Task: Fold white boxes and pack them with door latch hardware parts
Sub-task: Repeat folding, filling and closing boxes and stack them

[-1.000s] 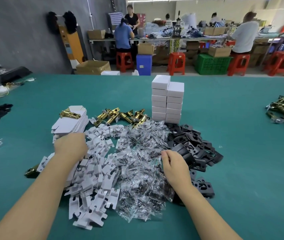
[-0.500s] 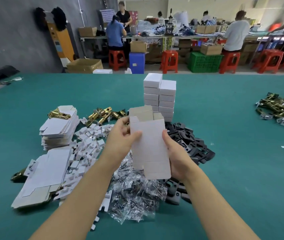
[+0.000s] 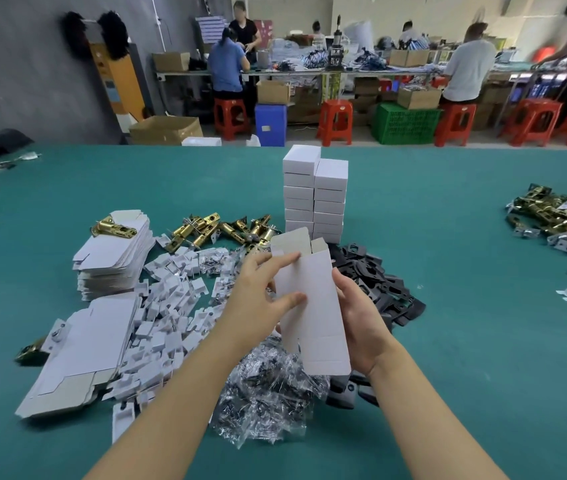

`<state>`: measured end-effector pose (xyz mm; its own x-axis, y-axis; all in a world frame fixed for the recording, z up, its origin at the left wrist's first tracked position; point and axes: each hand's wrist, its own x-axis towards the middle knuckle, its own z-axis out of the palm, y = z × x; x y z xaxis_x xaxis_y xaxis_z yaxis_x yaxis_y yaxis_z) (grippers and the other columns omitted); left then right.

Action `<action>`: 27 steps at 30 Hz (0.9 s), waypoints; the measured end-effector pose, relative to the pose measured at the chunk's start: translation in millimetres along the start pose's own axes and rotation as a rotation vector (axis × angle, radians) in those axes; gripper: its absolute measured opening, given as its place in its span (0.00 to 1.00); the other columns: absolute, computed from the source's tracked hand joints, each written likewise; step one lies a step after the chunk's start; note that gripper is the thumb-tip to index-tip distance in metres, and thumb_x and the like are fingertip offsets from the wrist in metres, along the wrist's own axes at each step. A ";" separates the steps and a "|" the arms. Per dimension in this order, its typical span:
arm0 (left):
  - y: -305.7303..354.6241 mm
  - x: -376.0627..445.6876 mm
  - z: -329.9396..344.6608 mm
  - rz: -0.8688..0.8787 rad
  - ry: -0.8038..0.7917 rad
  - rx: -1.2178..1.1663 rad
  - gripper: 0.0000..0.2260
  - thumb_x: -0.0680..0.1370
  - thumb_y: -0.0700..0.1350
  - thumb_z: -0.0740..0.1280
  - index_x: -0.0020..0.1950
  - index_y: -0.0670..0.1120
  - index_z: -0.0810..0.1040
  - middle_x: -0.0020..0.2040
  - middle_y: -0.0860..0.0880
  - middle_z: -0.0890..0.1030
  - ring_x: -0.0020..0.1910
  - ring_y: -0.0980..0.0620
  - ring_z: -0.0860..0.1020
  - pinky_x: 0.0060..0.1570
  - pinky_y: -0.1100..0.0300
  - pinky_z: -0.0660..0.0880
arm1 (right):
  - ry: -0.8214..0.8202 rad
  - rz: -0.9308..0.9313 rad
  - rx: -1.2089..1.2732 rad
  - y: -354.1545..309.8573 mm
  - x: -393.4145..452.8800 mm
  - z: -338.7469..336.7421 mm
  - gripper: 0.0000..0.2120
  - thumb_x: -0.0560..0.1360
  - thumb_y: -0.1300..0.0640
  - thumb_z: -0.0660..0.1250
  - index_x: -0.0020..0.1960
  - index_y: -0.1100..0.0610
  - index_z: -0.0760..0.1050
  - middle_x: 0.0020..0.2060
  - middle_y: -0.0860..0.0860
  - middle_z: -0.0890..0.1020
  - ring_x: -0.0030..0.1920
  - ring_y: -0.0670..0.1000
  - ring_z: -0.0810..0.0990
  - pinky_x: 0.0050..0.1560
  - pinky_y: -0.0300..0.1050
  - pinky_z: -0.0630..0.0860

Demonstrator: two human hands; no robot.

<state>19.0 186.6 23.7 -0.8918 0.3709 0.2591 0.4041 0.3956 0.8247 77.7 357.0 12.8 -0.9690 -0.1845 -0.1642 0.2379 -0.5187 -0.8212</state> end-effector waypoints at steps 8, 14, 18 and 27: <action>2.0 -3.7 5.7 -0.003 -0.010 0.003 0.31 0.72 0.55 0.78 0.69 0.70 0.67 0.66 0.60 0.65 0.59 0.57 0.73 0.57 0.59 0.78 | 0.033 0.017 -0.026 3.7 4.1 -8.8 0.27 0.74 0.31 0.63 0.62 0.47 0.84 0.56 0.55 0.87 0.50 0.56 0.87 0.47 0.54 0.84; 0.8 -4.5 9.7 -0.004 -0.013 -0.011 0.35 0.70 0.57 0.78 0.69 0.74 0.63 0.71 0.65 0.58 0.60 0.55 0.72 0.55 0.64 0.77 | -0.014 0.017 -0.034 4.0 4.5 -11.7 0.27 0.69 0.30 0.68 0.60 0.45 0.85 0.51 0.53 0.88 0.44 0.54 0.87 0.41 0.50 0.83; -0.9 -4.5 12.1 0.005 -0.006 -0.005 0.30 0.70 0.57 0.79 0.65 0.74 0.69 0.71 0.68 0.56 0.57 0.60 0.73 0.53 0.59 0.80 | -0.084 0.013 0.012 4.3 2.4 -13.8 0.29 0.69 0.31 0.74 0.63 0.48 0.83 0.56 0.55 0.87 0.49 0.56 0.87 0.44 0.51 0.83; 6.7 3.4 7.2 -0.118 -0.027 -0.103 0.27 0.62 0.71 0.75 0.54 0.64 0.71 0.63 0.57 0.71 0.55 0.56 0.79 0.50 0.60 0.80 | -0.064 -0.052 -0.309 -2.9 3.3 -16.3 0.33 0.71 0.33 0.74 0.72 0.46 0.75 0.62 0.58 0.82 0.55 0.59 0.81 0.53 0.58 0.77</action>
<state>20.1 196.6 26.5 -0.9254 0.3500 0.1451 0.2730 0.3503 0.8960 72.8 371.5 5.8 -0.9709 -0.2215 -0.0914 0.1476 -0.2528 -0.9562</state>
